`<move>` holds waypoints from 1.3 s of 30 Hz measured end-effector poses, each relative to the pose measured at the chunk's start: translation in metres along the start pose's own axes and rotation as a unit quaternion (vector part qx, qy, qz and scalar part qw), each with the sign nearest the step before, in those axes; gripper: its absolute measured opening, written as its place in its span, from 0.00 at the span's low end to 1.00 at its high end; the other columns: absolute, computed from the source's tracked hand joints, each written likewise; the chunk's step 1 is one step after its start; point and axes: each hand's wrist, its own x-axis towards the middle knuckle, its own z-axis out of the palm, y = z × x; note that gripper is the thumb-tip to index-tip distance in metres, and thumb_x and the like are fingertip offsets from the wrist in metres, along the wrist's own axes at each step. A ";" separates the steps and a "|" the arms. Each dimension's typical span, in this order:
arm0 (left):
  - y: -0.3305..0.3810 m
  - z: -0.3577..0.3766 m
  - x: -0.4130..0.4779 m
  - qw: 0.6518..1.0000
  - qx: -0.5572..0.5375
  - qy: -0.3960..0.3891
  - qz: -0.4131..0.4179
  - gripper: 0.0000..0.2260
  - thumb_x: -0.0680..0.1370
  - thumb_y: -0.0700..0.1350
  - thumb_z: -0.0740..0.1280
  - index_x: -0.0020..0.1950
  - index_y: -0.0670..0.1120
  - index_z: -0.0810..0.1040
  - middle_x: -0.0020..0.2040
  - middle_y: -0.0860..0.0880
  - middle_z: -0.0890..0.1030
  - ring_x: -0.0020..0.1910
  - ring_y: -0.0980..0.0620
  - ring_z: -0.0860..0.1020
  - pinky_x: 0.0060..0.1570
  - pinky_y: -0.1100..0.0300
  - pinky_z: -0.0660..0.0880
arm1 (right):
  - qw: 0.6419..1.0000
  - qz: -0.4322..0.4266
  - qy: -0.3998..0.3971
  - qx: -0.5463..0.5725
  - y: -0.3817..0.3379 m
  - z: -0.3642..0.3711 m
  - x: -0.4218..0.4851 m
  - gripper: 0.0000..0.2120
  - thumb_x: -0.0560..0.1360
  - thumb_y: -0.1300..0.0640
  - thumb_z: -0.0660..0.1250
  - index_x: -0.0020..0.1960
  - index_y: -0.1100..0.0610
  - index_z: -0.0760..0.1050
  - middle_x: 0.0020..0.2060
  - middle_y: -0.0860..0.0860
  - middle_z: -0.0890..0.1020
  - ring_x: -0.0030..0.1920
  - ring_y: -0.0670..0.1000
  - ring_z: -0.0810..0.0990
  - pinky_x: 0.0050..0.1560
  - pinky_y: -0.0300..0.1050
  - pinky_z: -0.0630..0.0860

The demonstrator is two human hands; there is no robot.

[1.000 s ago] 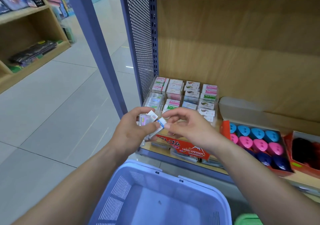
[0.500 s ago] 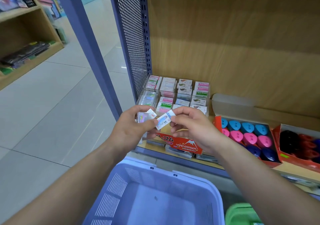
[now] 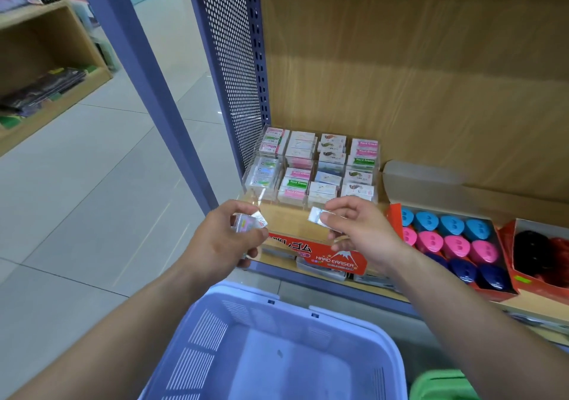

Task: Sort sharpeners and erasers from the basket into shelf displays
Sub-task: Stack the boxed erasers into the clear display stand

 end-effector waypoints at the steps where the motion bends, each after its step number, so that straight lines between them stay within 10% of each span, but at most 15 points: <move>1: -0.002 -0.004 0.001 1.000 0.013 0.007 -0.002 0.12 0.76 0.40 0.74 0.58 0.48 0.77 0.48 0.41 0.78 0.25 0.57 0.76 0.26 0.66 0.73 | 1.000 -0.004 0.006 -0.016 0.001 0.003 0.007 0.10 0.76 0.62 0.73 0.56 0.60 0.78 0.50 0.58 0.82 0.37 0.52 0.82 0.36 0.46 0.82; 15: -0.027 -0.054 0.005 0.994 0.014 0.091 -0.056 0.10 0.76 0.40 0.74 0.54 0.49 0.78 0.39 0.46 0.78 0.22 0.58 0.73 0.24 0.67 0.72 | 0.905 -0.156 0.010 -0.397 0.024 0.110 0.123 0.05 0.73 0.52 0.75 0.40 0.45 0.80 0.38 0.40 0.82 0.43 0.43 0.81 0.48 0.47 0.80; 21: -0.029 -0.056 0.007 0.995 -0.005 0.082 -0.062 0.12 0.76 0.40 0.74 0.55 0.49 0.77 0.39 0.46 0.79 0.23 0.58 0.74 0.26 0.66 0.74 | 0.806 -0.173 -0.029 -0.566 0.024 0.112 0.130 0.06 0.77 0.52 0.64 0.47 0.46 0.81 0.41 0.44 0.83 0.44 0.50 0.81 0.44 0.49 0.81; 28: -0.026 -0.058 0.004 0.995 -0.029 0.063 -0.078 0.12 0.76 0.35 0.71 0.55 0.47 0.76 0.45 0.42 0.84 0.38 0.48 0.86 0.33 0.61 0.80 | 0.787 -0.165 -0.137 -0.578 0.012 0.102 0.122 0.13 0.82 0.52 0.60 0.60 0.46 0.81 0.57 0.47 0.83 0.55 0.51 0.80 0.56 0.53 0.79; 33: -0.015 -0.057 -0.003 0.996 -0.044 0.056 -0.053 0.13 0.73 0.30 0.71 0.53 0.45 0.81 0.46 0.37 0.83 0.39 0.42 0.82 0.31 0.63 0.78 | 0.842 -0.155 -0.122 -0.501 0.002 0.097 0.100 0.15 0.82 0.52 0.63 0.68 0.48 0.77 0.63 0.47 0.81 0.57 0.49 0.80 0.63 0.52 0.76; 39: -0.001 -0.045 -0.011 0.998 -0.044 0.039 -0.022 0.14 0.71 0.31 0.75 0.54 0.43 0.83 0.40 0.44 0.79 0.25 0.56 0.74 0.27 0.65 0.75 | 0.968 -0.155 -0.124 -0.156 -0.028 0.086 0.012 0.07 0.81 0.56 0.66 0.56 0.51 0.82 0.45 0.50 0.86 0.33 0.49 0.80 0.38 0.45 0.79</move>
